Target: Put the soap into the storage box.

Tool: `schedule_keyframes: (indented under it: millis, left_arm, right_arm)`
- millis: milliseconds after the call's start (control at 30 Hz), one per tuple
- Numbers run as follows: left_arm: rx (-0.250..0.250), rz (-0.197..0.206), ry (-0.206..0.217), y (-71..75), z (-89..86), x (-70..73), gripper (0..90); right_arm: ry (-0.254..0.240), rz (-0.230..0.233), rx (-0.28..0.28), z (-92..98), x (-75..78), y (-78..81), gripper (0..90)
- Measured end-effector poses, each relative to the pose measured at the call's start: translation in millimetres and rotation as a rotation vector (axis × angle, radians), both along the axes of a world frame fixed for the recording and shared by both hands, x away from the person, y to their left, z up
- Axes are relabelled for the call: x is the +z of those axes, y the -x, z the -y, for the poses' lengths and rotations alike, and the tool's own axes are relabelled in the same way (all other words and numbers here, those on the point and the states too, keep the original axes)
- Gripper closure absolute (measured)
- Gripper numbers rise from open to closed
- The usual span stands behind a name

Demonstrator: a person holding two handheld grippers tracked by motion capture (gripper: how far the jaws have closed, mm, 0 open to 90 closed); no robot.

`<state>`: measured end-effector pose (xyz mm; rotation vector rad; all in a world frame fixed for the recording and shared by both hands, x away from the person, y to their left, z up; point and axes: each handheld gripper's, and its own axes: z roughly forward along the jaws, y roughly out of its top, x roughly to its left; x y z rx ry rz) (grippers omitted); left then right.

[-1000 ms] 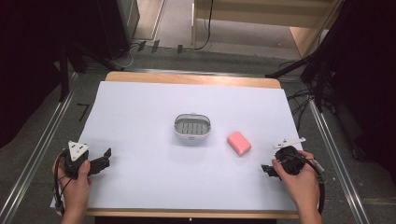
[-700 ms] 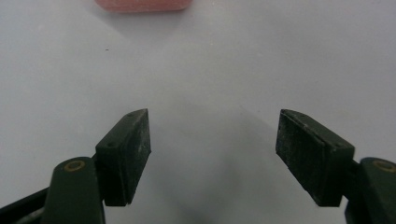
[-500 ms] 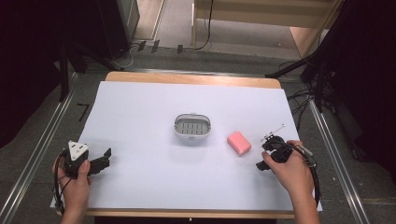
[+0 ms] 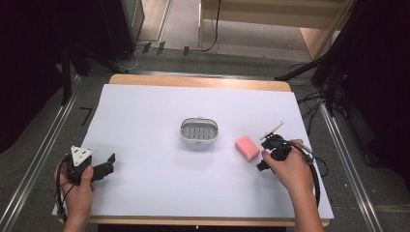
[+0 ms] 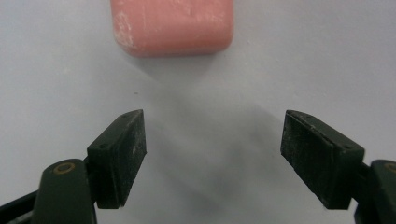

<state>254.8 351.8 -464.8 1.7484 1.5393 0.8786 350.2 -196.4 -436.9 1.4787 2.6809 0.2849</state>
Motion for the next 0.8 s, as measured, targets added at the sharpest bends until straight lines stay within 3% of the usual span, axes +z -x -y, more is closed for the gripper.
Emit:
schedule_keyframes:
  millis: [800]
  left_arm:
    - [0.002, -0.001, 0.005, -0.4, -0.6, 0.0, 13.7]
  right_arm:
    - [0.004, 0.0, 0.041, -34.0, 10.8, -27.5, 26.6]
